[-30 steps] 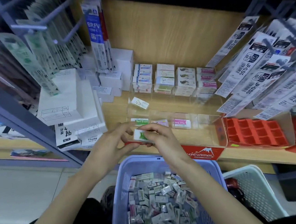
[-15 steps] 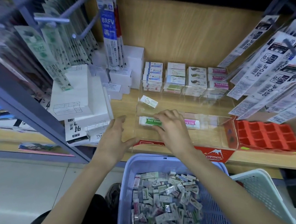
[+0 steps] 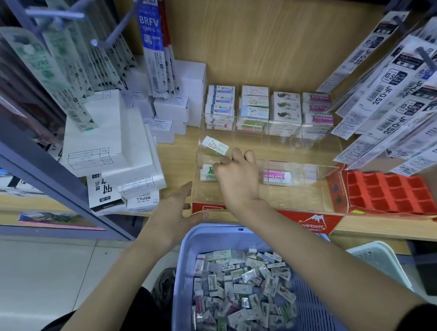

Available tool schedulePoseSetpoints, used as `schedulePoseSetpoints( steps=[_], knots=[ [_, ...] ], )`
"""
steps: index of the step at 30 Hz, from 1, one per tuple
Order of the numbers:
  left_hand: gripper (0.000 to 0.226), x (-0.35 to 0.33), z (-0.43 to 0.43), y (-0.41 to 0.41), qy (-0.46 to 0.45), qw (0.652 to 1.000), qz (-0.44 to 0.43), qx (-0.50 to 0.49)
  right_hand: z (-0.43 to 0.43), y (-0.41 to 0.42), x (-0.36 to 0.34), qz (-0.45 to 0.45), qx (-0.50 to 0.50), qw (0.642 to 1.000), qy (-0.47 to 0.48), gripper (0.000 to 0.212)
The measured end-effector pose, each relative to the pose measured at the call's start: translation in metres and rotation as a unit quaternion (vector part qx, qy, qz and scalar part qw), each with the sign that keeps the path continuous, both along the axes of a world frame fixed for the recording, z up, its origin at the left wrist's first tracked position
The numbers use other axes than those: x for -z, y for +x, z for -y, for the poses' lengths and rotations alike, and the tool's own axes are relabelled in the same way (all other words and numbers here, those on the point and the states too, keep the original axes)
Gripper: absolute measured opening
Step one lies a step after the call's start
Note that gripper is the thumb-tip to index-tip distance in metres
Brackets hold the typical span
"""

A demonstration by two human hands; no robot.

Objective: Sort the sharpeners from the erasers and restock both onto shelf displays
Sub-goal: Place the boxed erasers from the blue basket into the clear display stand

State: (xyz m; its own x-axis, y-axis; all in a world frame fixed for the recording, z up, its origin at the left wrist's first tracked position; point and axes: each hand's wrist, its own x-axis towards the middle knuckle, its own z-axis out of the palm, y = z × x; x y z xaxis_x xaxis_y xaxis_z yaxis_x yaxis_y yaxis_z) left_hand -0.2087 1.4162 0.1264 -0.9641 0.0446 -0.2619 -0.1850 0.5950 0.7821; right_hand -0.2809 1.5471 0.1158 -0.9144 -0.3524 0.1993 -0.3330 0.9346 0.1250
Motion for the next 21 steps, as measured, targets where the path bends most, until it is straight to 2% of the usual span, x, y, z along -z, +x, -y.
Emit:
schedulePoseSetpoints(
  steps=[2,4,5,6,8,10,12,15,17,21],
  knots=[
    [0.061,-0.001,0.000,0.000,0.006,1.000,0.002,0.005,0.001,-0.002,0.000,0.029,-0.005,1.000,0.007,0.032],
    [0.059,-0.002,0.000,0.001,0.009,1.000,0.005,0.011,-0.007,0.001,-0.001,0.064,-0.016,0.998,-0.023,0.017],
    [0.058,-0.003,0.000,0.002,0.007,1.000,0.006,0.013,-0.013,0.003,0.000,0.079,-0.024,0.994,-0.068,0.014],
    [0.059,-0.004,0.000,0.003,0.002,1.000,0.008,0.015,-0.020,0.009,-0.004,0.114,-0.024,0.986,-0.121,0.024],
    [0.065,-0.004,0.003,0.005,-0.013,1.000,0.015,0.006,-0.035,0.028,-0.016,0.172,-0.013,0.944,-0.282,0.033],
    [0.061,-0.004,0.007,0.013,-0.039,0.999,-0.010,-0.012,-0.052,0.051,-0.027,0.170,-0.025,0.911,-0.376,0.028],
    [0.047,0.003,0.014,0.028,-0.040,0.997,-0.032,-0.054,-0.072,0.077,-0.026,0.185,-0.058,0.897,-0.398,0.021],
    [0.034,0.036,0.013,0.067,-0.030,0.996,-0.024,-0.078,-0.103,0.115,0.008,0.268,-0.055,0.876,-0.398,0.017],
    [0.038,0.072,0.004,0.092,-0.046,0.997,-0.023,-0.058,-0.117,0.133,0.055,0.353,-0.012,0.857,-0.374,0.018],
    [0.061,0.136,-0.016,0.124,-0.023,0.996,-0.026,-0.079,-0.124,0.155,0.155,0.480,0.078,0.781,-0.393,0.022]
  ],
)
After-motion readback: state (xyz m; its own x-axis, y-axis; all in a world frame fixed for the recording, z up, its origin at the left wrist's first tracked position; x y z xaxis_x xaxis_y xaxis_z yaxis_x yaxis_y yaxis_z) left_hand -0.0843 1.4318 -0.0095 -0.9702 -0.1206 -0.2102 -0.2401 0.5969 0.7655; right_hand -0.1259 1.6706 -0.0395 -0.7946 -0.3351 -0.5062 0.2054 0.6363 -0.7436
